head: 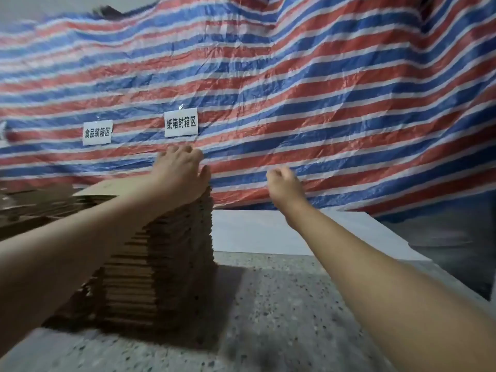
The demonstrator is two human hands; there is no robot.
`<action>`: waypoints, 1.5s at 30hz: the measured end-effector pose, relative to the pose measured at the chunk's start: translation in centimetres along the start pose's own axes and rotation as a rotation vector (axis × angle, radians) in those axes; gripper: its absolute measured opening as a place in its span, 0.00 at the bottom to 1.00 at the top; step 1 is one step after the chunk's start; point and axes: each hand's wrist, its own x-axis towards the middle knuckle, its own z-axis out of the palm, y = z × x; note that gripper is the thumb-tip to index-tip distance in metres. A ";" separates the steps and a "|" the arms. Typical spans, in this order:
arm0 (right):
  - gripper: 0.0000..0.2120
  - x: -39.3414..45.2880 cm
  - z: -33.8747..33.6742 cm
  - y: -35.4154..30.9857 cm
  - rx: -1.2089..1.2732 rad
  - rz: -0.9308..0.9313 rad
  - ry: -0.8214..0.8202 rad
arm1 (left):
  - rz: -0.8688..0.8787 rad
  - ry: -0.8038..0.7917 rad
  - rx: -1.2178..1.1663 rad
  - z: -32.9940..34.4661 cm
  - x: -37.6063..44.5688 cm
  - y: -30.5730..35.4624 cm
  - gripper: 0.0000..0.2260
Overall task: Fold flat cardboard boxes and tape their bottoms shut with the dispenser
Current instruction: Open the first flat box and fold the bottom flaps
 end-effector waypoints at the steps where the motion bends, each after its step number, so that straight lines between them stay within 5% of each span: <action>1: 0.18 0.3 0.1 -0.3 -0.022 0.000 -0.018 | -0.005 -0.061 0.040 0.0 0.0 -1.4 0.22; 6: 0.22 1.7 1.8 -0.7 -0.063 -0.002 -0.056 | -0.191 -0.402 0.120 0.5 0.0 -5.5 0.33; 12: 0.20 2.4 3.0 -0.7 -0.106 -0.005 -0.093 | -0.179 -0.512 0.073 2.9 -1.7 -5.5 0.20; 18: 0.18 2.6 3.4 -0.9 -0.155 -0.022 -0.104 | 0.052 -0.204 0.063 2.2 -3.8 -3.8 0.18; 21: 0.20 3.0 2.8 -1.4 -0.130 -0.021 -0.124 | 0.234 0.113 -0.012 -0.8 -3.4 -3.2 0.19; 24: 0.25 3.8 0.9 -2.3 0.038 -0.040 -0.059 | 0.338 0.370 -0.183 -5.5 -1.8 -2.3 0.21; 28: 0.28 4.1 -3.6 -3.8 0.390 -0.142 0.129 | 0.258 0.533 -0.462 -10.8 0.7 0.3 0.14; 31: 0.23 3.2 -7.9 -4.2 0.411 -0.329 0.211 | 0.208 0.447 -0.682 -11.9 1.4 2.0 0.14; 36: 0.17 -0.4 -13.3 -2.7 0.223 -0.278 0.229 | 0.052 0.242 -1.110 -8.4 -0.6 3.4 0.16; 45: 0.22 -10.3 -12.4 6.6 0.309 0.125 0.342 | -0.090 -0.018 -1.149 -0.5 -9.3 7.6 0.22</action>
